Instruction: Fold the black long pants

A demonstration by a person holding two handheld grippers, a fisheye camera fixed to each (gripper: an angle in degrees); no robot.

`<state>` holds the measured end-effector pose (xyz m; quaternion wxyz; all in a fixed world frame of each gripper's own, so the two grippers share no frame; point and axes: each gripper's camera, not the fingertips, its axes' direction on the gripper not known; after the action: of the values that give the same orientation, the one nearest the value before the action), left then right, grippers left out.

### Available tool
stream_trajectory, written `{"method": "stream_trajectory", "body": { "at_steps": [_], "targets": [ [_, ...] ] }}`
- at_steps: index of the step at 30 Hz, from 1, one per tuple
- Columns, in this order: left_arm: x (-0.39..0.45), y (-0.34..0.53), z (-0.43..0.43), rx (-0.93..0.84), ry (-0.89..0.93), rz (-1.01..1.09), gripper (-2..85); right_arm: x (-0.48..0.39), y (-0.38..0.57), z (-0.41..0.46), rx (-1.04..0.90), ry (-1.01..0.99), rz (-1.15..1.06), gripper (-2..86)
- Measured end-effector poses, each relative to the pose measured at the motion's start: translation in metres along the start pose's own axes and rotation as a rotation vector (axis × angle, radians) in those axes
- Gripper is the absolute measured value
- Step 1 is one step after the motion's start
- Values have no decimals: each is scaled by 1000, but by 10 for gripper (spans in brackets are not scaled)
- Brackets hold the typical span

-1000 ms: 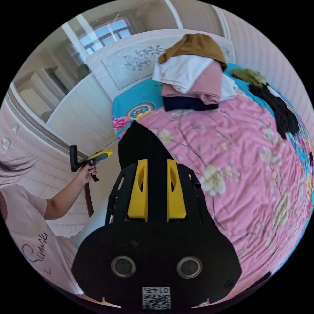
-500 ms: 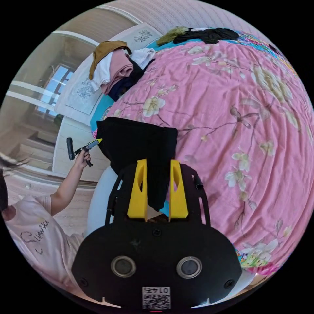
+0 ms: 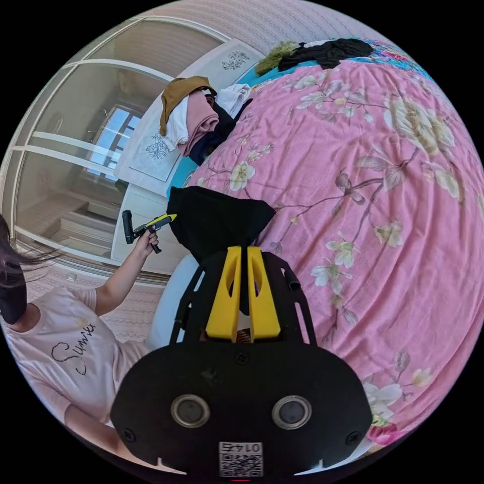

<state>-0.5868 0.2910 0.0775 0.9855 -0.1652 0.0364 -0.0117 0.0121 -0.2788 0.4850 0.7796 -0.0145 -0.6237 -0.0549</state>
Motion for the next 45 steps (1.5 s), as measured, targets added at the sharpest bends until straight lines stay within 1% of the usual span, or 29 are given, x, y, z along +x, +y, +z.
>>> {"method": "stream_trajectory", "body": {
  "at_steps": [4, 9, 11, 14, 15, 17, 19, 21, 24, 26, 28, 30, 32, 34, 35, 36, 38, 40, 42, 44, 45],
  "targets": [
    [64, -15, 7, 28, 101, 116, 43, 15, 17, -65, 46, 96, 33, 9],
    [167, -45, 42, 27, 293, 240, 49, 41, 59, -172, 128, 254, 164, 10],
    [191, -51, 61, 6, 270, 256, 59, 56, 72, -193, 133, 274, 254, 10],
    [204, -57, 94, -64, 160, 216, 70, 63, 96, -214, 232, 354, 349, 7],
    [200, -57, 102, -77, 185, 172, 73, 58, 104, -217, 263, 361, 349, 5],
    [190, -55, 104, -72, 255, 107, 76, 43, 108, -213, 283, 393, 312, 2],
    [185, -51, 102, -71, 274, 81, 77, 25, 104, -198, 237, 410, 240, 1],
    [185, -46, 97, -58, 247, 79, 69, 2, 88, -171, 148, 419, 131, 2],
    [191, -45, 85, -3, 162, 120, 62, -20, 65, -147, 108, 430, 34, 11],
    [199, -51, 83, 25, 122, 163, 62, -25, 50, -139, 91, 426, 12, 24],
    [210, -61, 91, 29, 115, 190, 63, -26, 36, -136, 93, 424, 24, 56],
    [226, -78, 114, 7, 162, 199, 71, -21, 21, -135, 103, 450, 74, 76],
    [239, -89, 138, -11, 153, 202, 73, -14, 12, -130, 67, 489, 122, 71],
    [253, -95, 169, -86, 162, 223, 55, 0, 5, -114, -28, 527, 150, 56],
    [262, -95, 191, -148, 156, 279, 32, 5, 3, -108, -63, 527, 146, 47],
    [265, -92, 203, -144, 175, 296, 4, 3, 3, -112, -52, 518, 119, 30],
    [266, -93, 206, -145, 182, 268, -4, -1, 2, -118, -61, 511, 106, 14],
    [269, -94, 196, -80, 152, 269, -8, -9, 3, -125, -52, 531, 72, 7],
    [271, -94, 189, 8, 101, 267, -9, -18, 5, -130, 0, 542, 37, 2],
    [272, -96, 201, 10, 78, 255, -9, -16, 5, -129, 33, 537, 50, 1],
    [275, -96, 220, -40, 65, 258, -9, -10, 5, -123, 37, 537, 69, 1]
  ]
}}
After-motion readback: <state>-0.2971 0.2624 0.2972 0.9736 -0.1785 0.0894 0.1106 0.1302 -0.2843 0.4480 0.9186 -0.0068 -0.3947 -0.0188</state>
